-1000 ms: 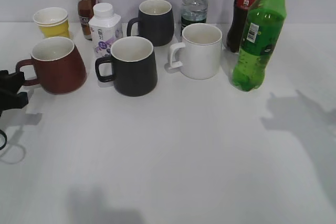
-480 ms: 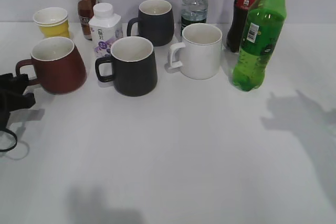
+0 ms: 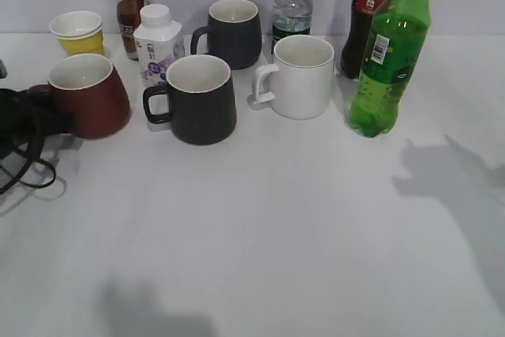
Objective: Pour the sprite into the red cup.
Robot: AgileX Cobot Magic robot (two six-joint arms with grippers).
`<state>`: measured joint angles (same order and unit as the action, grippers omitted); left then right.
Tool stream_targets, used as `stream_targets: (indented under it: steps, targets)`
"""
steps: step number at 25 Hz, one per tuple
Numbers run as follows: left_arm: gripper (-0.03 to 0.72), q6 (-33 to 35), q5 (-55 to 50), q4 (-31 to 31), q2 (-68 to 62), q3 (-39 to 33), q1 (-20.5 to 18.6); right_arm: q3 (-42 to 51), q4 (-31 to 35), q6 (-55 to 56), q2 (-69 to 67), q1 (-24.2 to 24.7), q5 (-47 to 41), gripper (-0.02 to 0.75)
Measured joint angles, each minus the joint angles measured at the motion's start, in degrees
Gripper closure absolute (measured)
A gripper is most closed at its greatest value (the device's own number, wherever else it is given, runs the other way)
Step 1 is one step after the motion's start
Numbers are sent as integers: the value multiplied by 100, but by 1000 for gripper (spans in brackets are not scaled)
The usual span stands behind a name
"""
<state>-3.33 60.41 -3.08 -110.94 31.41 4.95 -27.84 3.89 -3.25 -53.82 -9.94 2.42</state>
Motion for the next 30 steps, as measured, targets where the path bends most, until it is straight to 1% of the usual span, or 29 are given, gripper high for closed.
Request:
stream_targets:
  steps: [1,3,5,7,9,13,16,18,20,23,25,27,30]
  targets:
    - [433,0,-3,0,-78,153,0,0,0,0,0,0,-33,300]
    - [465,0,-16,6,-200,363,0,0,0,0,0,0,-109,300]
    - [531,0,-32,6,-300,524,0,0,0,0,0,0,-191,300]
    - [629,17,-77,10,-360,585,-5,0,0,0,0,0,-242,300]
    - [629,20,-56,10,-384,604,-5,0,-36,0,0,0,-299,303]
    - [629,25,81,4,-339,506,-5,0,-31,0,0,0,-339,339]
    - [629,41,173,-1,78,72,-5,0,-31,0,0,-6,-351,349]
    - [629,41,199,-18,509,-216,-5,0,-43,0,-12,-93,-351,348]
    - [629,41,208,-106,1041,-556,-5,-5,-103,0,-94,-322,-242,316]
    - [629,41,-73,-481,1828,-848,1,-5,-479,0,-487,-770,-103,209]
    - [629,41,-530,-858,2378,-961,1,-5,-537,0,-864,-972,207,141]
    - [629,41,-1024,-1318,2885,-1018,1,-5,-545,0,-1196,-1022,725,113]
    - [629,-37,-1779,-1669,3636,-1032,5,-5,-465,0,-1811,-1022,1682,99]
